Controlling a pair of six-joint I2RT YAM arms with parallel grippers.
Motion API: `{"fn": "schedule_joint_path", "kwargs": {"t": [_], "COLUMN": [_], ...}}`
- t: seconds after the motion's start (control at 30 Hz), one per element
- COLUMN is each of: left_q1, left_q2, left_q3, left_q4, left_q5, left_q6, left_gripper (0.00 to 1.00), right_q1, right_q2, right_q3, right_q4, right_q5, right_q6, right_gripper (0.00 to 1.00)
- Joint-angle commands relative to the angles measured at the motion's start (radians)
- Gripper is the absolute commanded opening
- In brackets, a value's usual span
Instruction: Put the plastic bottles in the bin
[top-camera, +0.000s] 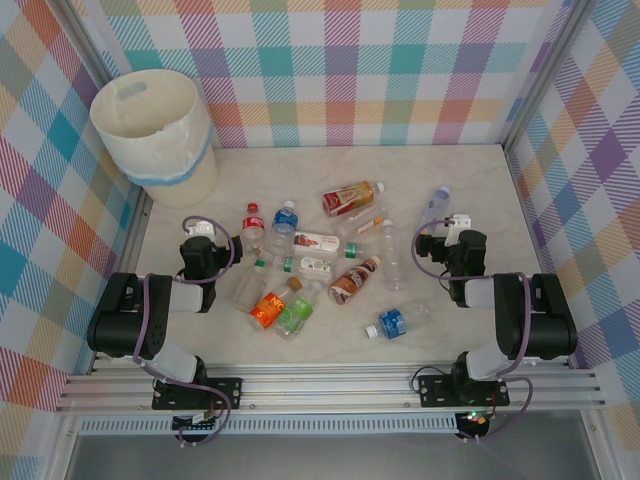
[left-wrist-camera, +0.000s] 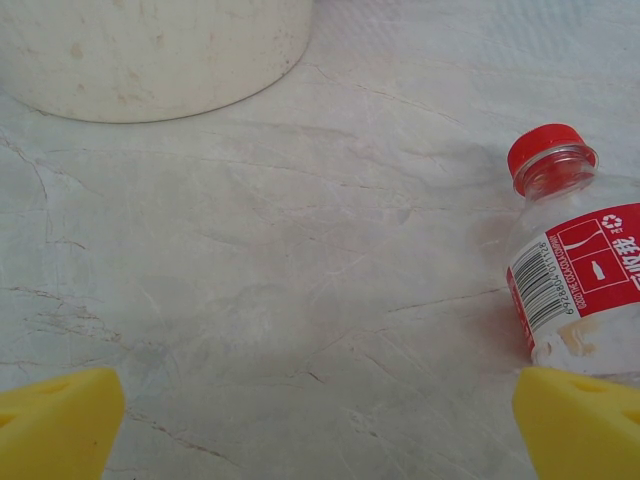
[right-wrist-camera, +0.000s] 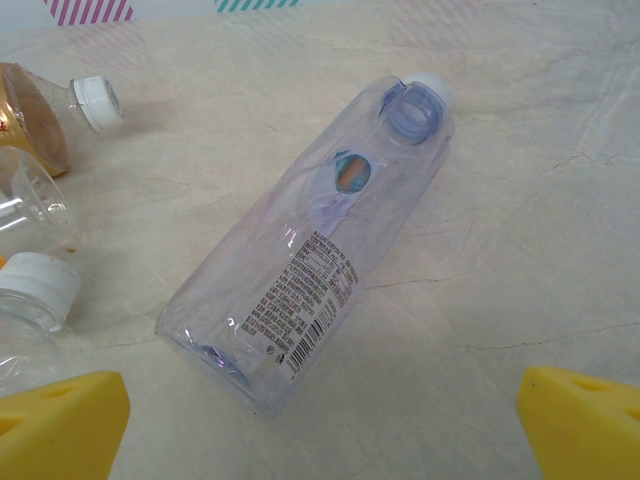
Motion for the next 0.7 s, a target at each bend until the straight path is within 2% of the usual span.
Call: {"fn": "schedule_joint_path", "kwargs": {"t": [0.0, 0.1, 0.27, 0.37, 0.53, 0.67], "left_q1": [-0.011, -0.012, -0.013, -0.015, -0.017, -0.015], "left_q2": [0.004, -0.07, -0.258, -0.333, -0.4, -0.425], "left_q3": [0.02, 0.028, 0.069, 0.114, 0.231, 0.298], "left_q4": [0.034, -0.043, -0.272, -0.408, -0.722, -0.909], "left_q5": [0.001, 0.019, -0.064, -0.12, -0.116, -0.049], "left_q6": [0.014, 0.021, -0.036, -0.128, -0.342, -0.46], "left_gripper": [1.0, 1.0, 1.0, 1.0, 1.0, 1.0], "right_q1": [0.004, 0.005, 0.005, 0.005, 0.005, 0.005], "right_q2": [0.009, -0.05, -0.231, -0.29, -0.24, -0.116], "right_q3": [0.019, 0.015, 0.053, 0.102, 0.287, 0.43], "right_q4": [0.052, 0.013, -0.214, -0.327, -0.665, -0.844], "right_q5": [-0.022, -0.016, -0.017, -0.003, 0.112, 0.066], "right_q6": [0.006, 0.009, 0.02, 0.108, 0.405, 0.55], "right_gripper": [1.0, 1.0, 1.0, 1.0, 1.0, 1.0]}}
